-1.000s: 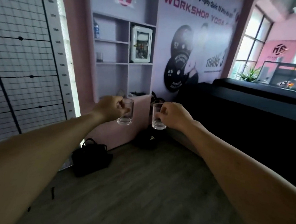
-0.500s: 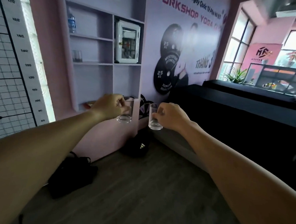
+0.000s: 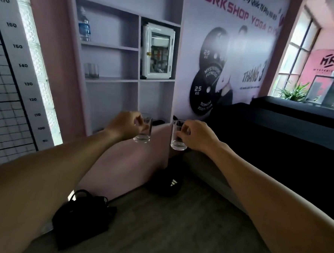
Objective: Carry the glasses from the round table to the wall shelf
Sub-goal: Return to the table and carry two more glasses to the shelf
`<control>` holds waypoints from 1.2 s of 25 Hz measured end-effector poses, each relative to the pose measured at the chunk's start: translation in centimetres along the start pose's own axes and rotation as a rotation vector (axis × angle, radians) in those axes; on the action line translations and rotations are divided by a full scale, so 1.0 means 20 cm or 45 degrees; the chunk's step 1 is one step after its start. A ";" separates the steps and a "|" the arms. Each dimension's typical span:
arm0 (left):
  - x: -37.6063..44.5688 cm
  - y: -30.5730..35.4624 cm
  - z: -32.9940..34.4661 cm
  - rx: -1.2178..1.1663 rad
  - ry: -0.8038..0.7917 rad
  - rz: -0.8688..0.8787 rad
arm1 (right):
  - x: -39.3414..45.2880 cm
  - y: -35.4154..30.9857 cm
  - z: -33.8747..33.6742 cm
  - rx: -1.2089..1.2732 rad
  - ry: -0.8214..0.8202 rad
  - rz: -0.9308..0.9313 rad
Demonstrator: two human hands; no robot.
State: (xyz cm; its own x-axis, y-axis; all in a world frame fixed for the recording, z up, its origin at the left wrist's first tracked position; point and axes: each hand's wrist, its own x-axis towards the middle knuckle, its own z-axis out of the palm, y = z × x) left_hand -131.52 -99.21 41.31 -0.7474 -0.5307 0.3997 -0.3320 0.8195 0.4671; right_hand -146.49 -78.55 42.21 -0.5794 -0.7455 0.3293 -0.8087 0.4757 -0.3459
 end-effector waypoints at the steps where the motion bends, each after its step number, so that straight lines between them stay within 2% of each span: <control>1: 0.06 -0.03 0.02 0.009 0.002 -0.004 | 0.08 0.02 0.02 0.001 0.004 -0.008; 8: 0.53 -0.24 0.12 0.152 0.100 -0.115 | 0.72 0.18 0.24 0.097 -0.083 -0.133; 11: 0.74 -0.28 0.14 0.198 0.148 -0.127 | 1.02 0.28 0.27 0.124 -0.068 -0.213; 15: 0.98 -0.35 0.12 0.237 0.278 -0.257 | 1.43 0.33 0.31 0.184 -0.038 -0.358; 21: 1.12 -0.50 0.12 0.252 0.434 -0.421 | 1.83 0.28 0.47 0.227 -0.092 -0.563; 30: 1.33 -0.93 0.08 0.382 0.486 -0.544 | 2.29 0.00 0.85 0.321 -0.217 -0.756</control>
State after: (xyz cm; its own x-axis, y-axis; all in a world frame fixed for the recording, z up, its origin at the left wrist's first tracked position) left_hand -146.12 -128.35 42.02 -0.2748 -0.8177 0.5058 -0.7427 0.5147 0.4285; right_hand -171.38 -120.62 42.26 -0.0023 -0.9203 0.3912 -0.9250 -0.1467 -0.3504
